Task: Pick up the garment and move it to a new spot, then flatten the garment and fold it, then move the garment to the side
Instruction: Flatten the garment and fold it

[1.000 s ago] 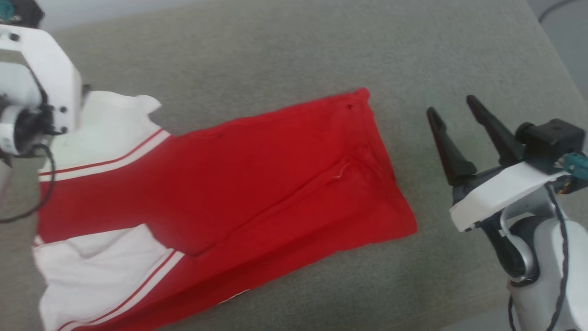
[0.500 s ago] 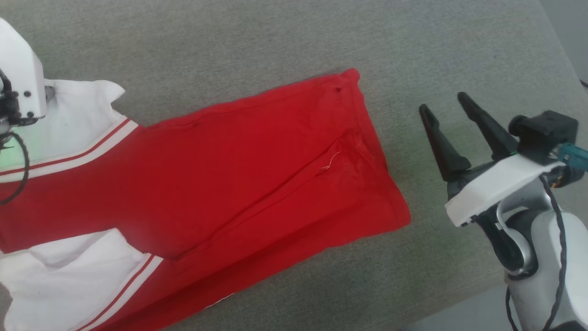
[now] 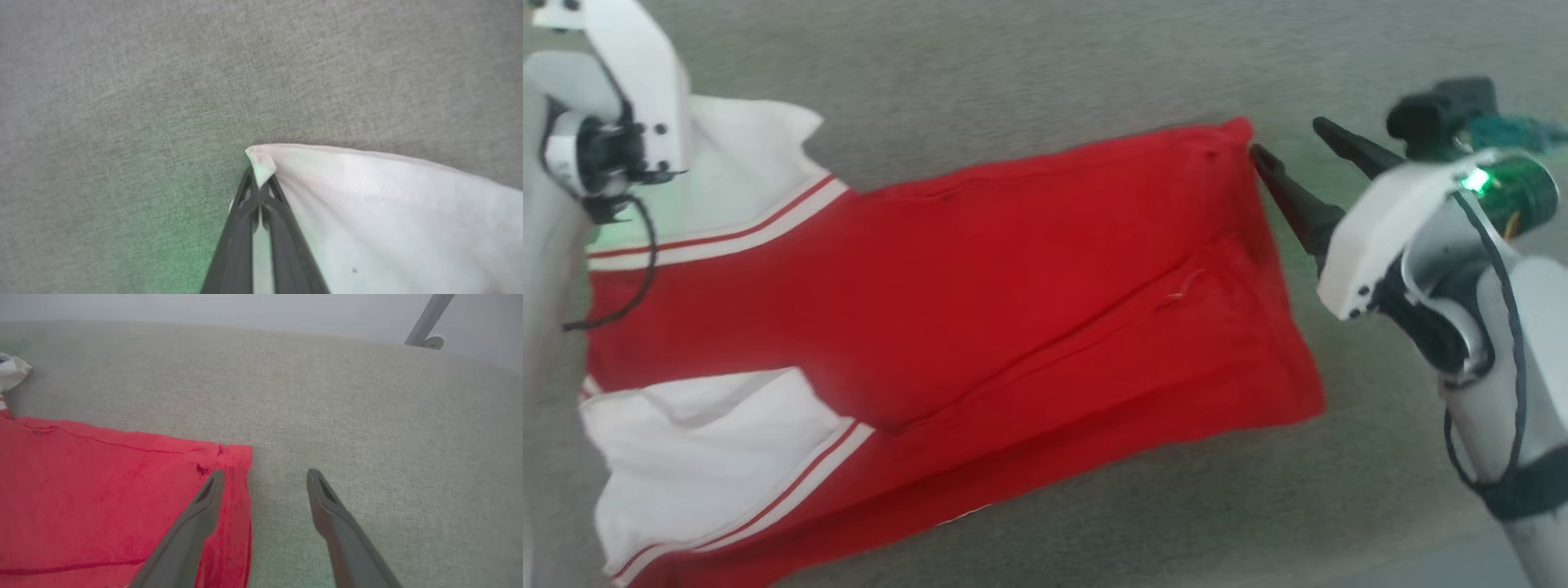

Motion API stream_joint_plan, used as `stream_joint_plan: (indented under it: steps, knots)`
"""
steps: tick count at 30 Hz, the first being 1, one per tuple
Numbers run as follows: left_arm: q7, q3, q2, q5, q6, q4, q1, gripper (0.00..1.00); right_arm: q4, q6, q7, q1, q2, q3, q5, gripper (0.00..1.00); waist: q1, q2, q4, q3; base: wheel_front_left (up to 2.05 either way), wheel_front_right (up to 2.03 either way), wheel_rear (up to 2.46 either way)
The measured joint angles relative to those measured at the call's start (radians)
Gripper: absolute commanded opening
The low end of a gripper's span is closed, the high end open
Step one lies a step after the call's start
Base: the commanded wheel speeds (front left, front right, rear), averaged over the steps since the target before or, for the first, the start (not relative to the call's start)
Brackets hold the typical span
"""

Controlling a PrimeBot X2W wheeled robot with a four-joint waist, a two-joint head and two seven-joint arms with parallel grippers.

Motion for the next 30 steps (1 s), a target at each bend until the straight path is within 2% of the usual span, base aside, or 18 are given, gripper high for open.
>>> stream_joint_plan:
  steps: [9,12,13,14,19,30]
  knots:
    - [-0.042,-0.016,-0.08,0.005,-0.024,0.041,-0.056,0.0,0.206,0.0,0.178,-0.178,-0.027,0.158,0.113,1.0,0.0,0.0,0.08,0.026,0.0,0.0,0.0]
    - [-0.07,-0.018,-0.097,0.005,-0.038,0.067,-0.069,0.0,0.28,0.0,0.274,-0.247,-0.039,0.21,0.163,1.0,0.0,0.0,0.098,0.034,0.0,0.0,0.0]
    - [-0.078,-0.018,-0.104,0.005,-0.041,0.074,-0.071,0.0,0.294,0.0,0.295,-0.264,-0.044,0.222,0.172,0.77,-0.0001,0.0,0.102,0.035,0.0,0.0,0.0]
    - [-0.087,-0.018,-0.109,0.005,-0.046,0.081,-0.073,0.0,0.303,0.0,0.31,-0.275,-0.046,0.231,0.19,0.0,0.0,0.0,0.106,0.036,0.0,0.0,0.0]
    - [-0.124,-0.021,-0.133,0.004,-0.064,0.115,-0.079,0.0,0.329,0.0,0.339,-0.304,-0.068,0.272,0.221,0.0,0.0,0.0,0.124,0.027,0.0,0.0,0.0]
    - [-0.132,-0.033,-0.147,-0.002,-0.104,0.157,-0.098,0.0,0.337,0.0,0.281,-0.295,-0.128,0.291,0.233,0.0,0.0,0.0,0.168,-0.031,0.0,0.0,0.0]
